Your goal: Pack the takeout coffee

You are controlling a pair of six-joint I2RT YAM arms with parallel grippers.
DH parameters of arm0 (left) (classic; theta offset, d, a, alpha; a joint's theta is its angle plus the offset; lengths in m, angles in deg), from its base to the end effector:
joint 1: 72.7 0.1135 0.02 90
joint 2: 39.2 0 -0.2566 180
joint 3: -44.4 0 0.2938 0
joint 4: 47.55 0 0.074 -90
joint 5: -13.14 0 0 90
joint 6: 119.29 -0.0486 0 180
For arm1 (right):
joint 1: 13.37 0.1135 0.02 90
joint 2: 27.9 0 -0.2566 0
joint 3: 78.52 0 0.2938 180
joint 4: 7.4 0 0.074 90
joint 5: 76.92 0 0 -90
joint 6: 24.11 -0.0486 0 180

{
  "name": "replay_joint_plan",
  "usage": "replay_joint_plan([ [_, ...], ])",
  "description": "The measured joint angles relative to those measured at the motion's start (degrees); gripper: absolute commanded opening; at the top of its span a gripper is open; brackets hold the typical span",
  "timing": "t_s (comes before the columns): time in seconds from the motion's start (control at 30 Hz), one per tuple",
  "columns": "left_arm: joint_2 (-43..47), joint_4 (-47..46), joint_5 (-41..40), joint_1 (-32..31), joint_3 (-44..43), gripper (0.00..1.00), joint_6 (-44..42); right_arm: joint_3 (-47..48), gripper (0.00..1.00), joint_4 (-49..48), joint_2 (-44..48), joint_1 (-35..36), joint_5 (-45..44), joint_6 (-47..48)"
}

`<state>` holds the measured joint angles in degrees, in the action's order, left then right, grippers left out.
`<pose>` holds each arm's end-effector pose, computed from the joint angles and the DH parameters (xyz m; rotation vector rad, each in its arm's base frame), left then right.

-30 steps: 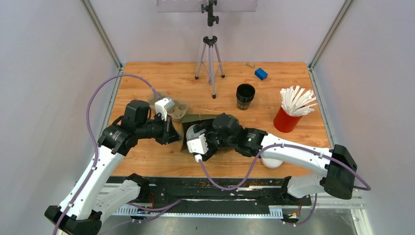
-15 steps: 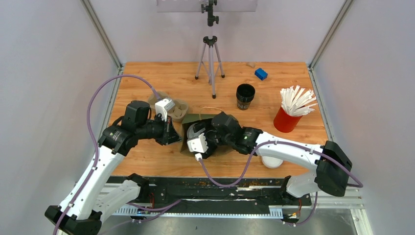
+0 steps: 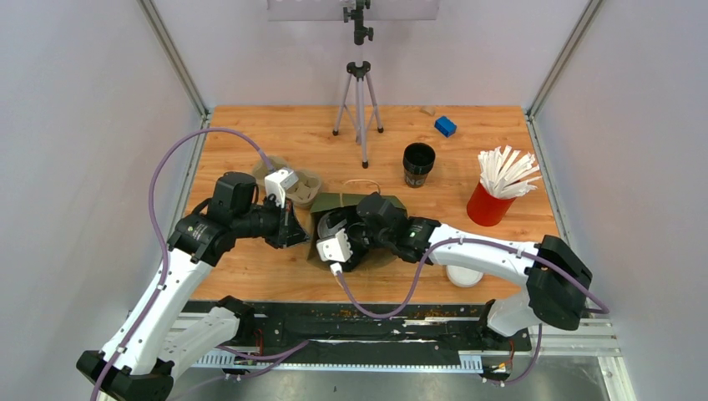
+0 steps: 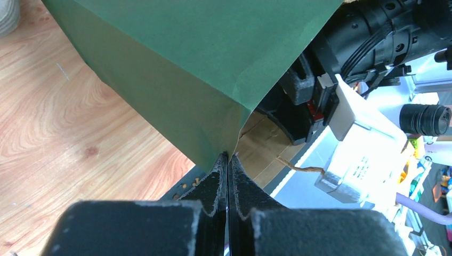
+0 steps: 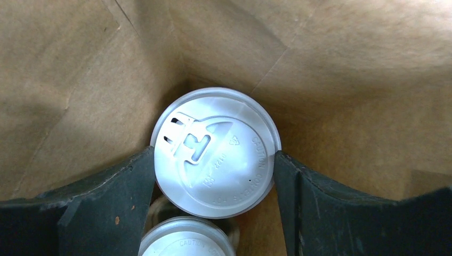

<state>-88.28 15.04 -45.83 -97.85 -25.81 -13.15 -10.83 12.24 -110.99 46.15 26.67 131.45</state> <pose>0.1818 -0.1130 0.3367 0.4778 2.3193 -0.9839 0.1787 0.3261 0.2206 -1.9833 0.8795 0.1983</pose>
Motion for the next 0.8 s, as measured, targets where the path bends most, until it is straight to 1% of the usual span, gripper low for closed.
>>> replay_joint_plan([
  [0.23, 0.00, -0.02, 0.09, 0.00, 0.39, 0.00, 0.04, -0.04, 0.66, -0.15, -2.01, -0.55, -0.26, 0.13],
  [0.8, -0.28, -0.48, 0.74, 0.00, 0.46, 0.00, 0.24, -0.74, 0.66, -2.60, -3.28, -2.32, -1.01, 0.61],
])
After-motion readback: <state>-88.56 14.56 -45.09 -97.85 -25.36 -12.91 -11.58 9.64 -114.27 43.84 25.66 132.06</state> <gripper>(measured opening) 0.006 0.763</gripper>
